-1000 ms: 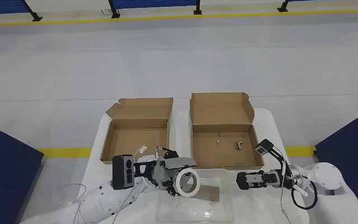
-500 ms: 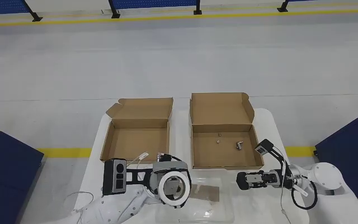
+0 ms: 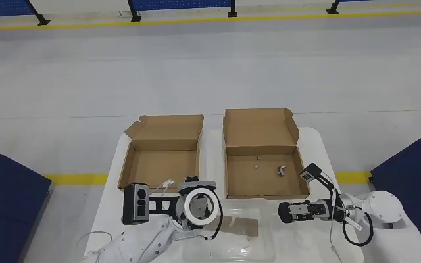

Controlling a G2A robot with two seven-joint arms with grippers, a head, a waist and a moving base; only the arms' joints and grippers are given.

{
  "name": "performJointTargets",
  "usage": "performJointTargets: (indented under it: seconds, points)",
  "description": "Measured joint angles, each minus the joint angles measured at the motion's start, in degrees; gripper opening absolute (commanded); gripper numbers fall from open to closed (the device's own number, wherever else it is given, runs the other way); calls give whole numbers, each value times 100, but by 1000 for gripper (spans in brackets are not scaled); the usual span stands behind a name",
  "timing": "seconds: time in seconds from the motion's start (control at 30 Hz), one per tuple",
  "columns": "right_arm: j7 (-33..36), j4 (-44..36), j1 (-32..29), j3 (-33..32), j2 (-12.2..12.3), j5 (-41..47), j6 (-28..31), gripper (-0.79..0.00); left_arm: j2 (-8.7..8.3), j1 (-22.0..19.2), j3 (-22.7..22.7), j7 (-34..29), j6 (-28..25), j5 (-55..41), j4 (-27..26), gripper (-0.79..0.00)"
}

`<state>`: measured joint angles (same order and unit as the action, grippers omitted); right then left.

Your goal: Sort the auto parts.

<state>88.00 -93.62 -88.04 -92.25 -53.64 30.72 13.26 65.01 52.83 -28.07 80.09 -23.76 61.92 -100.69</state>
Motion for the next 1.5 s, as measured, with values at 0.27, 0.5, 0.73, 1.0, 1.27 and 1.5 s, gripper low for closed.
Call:
performJointTargets:
  seconds: [0.27, 0.5, 0.73, 1.0, 1.27, 1.5]
  points:
    - [0, 0, 0, 0, 0, 0, 0, 0, 44, 229, -157, -99, -90, -392, -249, -785]
    - [0, 0, 0, 0, 0, 0, 0, 0, 142, 473, -408, -255, -298, -828, -453, -785]
    - [0, 0, 0, 0, 0, 0, 0, 0, 198, 622, -652, -386, -367, -344, -225, -785]
    - [0, 0, 0, 0, 0, 0, 0, 0, 262, 831, -894, -685, -230, 126, -141, -785]
    - [0, 0, 0, 0, 0, 0, 0, 0, 373, 951, -993, -556, -610, -114, -319, -785]
    - [0, 0, 0, 0, 0, 0, 0, 0, 454, 1008, -1094, -688, -731, -299, -497, -785]
